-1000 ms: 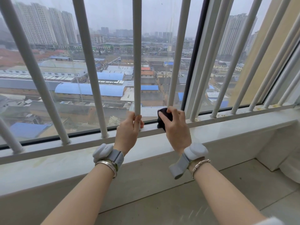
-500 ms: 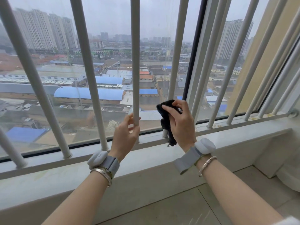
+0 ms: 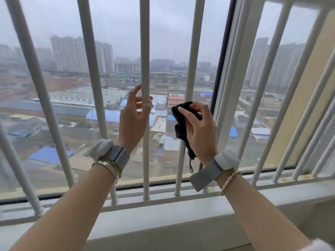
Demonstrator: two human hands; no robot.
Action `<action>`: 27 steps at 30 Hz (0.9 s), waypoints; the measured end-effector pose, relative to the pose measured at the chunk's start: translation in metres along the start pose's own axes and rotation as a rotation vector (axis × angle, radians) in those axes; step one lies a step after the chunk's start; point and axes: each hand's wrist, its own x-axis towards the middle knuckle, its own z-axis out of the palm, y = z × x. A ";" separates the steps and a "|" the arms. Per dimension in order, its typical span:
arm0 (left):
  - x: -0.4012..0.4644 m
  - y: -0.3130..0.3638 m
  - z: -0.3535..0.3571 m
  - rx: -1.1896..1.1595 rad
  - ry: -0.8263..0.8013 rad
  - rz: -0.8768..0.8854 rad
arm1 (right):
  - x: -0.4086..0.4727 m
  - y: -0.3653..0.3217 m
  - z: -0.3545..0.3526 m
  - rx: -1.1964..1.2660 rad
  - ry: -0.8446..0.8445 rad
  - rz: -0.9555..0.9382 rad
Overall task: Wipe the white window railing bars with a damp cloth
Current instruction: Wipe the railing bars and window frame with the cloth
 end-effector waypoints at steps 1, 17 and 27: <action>0.006 0.006 0.002 0.021 0.026 -0.001 | 0.011 0.001 -0.005 0.009 -0.002 -0.016; 0.024 0.047 -0.004 0.399 -0.042 -0.080 | 0.151 0.007 -0.037 0.083 0.096 -0.164; 0.033 0.054 -0.007 0.451 -0.128 -0.180 | 0.206 0.007 -0.038 0.109 0.232 -0.158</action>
